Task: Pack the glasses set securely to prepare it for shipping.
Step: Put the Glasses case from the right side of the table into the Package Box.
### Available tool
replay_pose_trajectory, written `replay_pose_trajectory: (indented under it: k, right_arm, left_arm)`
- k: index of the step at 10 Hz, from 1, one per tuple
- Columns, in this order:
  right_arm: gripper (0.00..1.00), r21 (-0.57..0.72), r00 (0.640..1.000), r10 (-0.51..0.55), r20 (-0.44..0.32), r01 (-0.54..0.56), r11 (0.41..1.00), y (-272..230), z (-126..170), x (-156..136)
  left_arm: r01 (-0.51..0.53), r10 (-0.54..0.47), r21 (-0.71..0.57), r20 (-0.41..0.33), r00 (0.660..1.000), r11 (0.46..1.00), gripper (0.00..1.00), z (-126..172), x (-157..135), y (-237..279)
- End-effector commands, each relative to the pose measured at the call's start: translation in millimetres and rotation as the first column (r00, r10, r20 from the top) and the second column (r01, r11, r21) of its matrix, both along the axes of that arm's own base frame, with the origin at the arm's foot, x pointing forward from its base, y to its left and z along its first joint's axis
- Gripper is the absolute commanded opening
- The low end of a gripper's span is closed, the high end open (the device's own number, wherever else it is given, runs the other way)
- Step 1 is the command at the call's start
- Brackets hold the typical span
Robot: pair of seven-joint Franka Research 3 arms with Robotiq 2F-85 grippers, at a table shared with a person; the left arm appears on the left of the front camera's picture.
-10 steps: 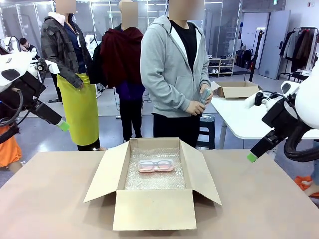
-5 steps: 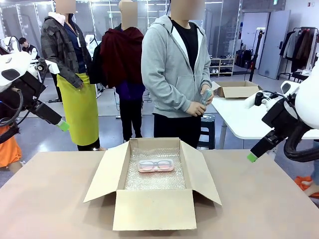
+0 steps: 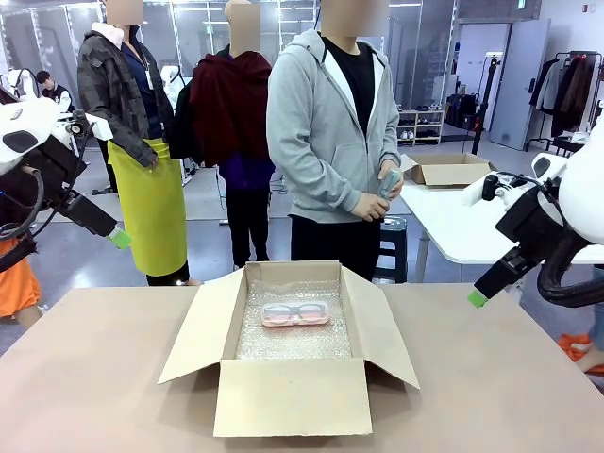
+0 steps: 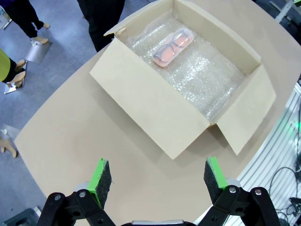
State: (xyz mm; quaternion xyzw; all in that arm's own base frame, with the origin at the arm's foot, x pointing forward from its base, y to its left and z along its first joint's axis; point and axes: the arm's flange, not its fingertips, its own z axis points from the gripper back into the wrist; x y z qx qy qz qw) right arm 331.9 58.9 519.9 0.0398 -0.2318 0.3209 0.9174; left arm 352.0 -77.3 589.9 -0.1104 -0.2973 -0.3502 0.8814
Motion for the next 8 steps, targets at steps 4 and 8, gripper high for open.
replay_pose_trajectory:
  k: [4,8]
  right_arm:
    - [1.0,-0.003,1.0,-0.003,-0.001,0.003,1.0,1.0,-0.3,0.2]
    - [1.0,-0.003,1.0,-0.003,-0.001,0.003,1.0,1.0,-0.3,0.2]
  left_arm:
    - [0.009,-0.009,-0.005,0.006,1.0,1.0,1.0,2.9,-0.4,1.8]
    - [0.009,-0.009,-0.005,0.006,1.0,1.0,1.0,2.9,-0.4,1.8]
